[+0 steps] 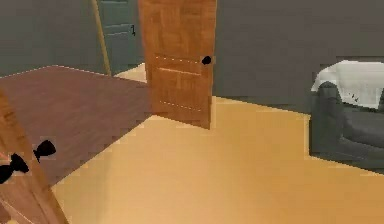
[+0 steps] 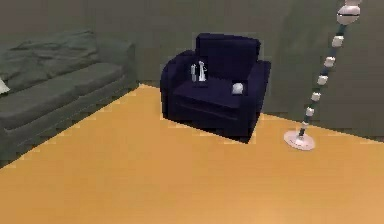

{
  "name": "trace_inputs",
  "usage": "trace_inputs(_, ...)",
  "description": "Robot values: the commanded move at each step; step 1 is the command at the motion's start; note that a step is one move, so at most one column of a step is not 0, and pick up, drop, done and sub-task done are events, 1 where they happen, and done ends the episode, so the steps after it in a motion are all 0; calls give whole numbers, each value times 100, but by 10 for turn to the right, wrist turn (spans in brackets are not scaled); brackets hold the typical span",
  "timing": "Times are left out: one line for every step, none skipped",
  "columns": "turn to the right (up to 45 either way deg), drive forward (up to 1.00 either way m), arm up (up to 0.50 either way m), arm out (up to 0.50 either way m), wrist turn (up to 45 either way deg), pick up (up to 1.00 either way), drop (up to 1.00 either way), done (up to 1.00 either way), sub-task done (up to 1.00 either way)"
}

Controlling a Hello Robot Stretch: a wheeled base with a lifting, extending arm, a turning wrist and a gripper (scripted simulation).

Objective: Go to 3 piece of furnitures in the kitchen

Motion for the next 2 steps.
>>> trace_inputs(0,60,0,0,0,0,0,0,0)
trace_inputs(-120,0,0,0,0,0,0,0,0)
